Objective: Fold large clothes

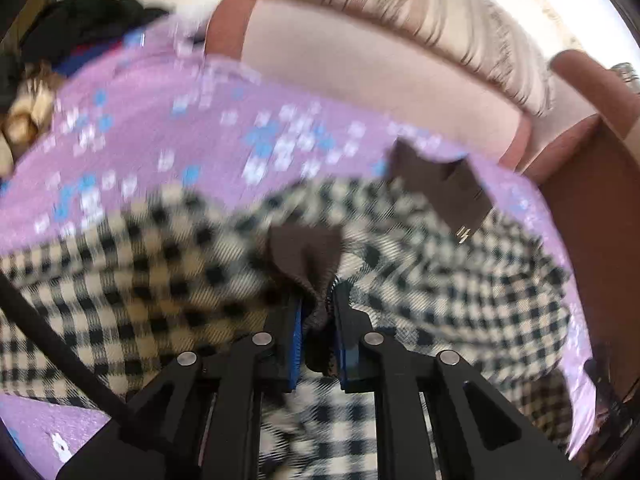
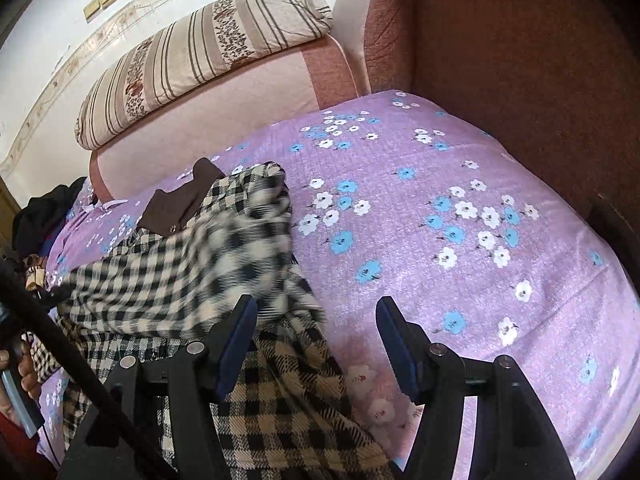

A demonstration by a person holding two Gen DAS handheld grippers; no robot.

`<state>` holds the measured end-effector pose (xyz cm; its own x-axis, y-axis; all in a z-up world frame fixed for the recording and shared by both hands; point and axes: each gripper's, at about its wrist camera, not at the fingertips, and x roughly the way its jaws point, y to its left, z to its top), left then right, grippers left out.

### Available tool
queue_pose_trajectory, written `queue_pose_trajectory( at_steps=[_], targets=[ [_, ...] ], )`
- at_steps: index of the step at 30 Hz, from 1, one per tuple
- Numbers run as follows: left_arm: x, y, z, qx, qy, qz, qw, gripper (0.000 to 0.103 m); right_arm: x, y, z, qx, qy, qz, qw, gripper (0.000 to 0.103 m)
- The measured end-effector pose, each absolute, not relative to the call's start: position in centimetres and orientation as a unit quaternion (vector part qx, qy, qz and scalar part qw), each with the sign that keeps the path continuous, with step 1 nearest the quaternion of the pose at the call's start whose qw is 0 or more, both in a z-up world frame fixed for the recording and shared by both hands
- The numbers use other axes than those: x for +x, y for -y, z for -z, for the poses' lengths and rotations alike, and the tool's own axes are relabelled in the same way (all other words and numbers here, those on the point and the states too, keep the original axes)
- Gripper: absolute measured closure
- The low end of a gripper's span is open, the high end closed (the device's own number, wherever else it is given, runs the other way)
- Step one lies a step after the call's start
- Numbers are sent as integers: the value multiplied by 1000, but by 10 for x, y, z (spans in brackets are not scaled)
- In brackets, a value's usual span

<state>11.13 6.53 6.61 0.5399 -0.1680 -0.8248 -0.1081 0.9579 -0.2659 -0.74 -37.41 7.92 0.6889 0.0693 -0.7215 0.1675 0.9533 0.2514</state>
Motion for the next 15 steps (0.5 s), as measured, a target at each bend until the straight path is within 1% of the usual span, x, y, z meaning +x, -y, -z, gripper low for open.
queue_pose_trajectory(
  at_steps=[2,6,9,11,12,13,14,15],
  targets=[
    [114,-69,-48,-151,-501,10,852,87,-4,368,-78,143,-395,27,907,36],
    [105,-73,-39,-135,-493,-7,859,74,5,353,-77,117,-392,32,912,36],
    [103,-66,-35,-109,-486,-6,867,74,13,347,-76,105,-399,25,910,36],
    [104,-64,-33,-102,-483,-3,870,73,18,341,-73,97,-416,-11,904,36],
    [104,-65,-32,-102,-482,-1,870,72,20,335,-70,92,-430,-37,897,34],
    [104,-66,-31,-103,-480,0,871,72,20,327,-65,78,-444,-58,891,29],
    [102,-68,-31,-103,-477,2,873,72,19,316,-59,50,-450,-64,889,26],
    [102,-67,-30,-100,-474,3,875,72,16,302,-53,5,-450,-61,891,24]
  ],
)
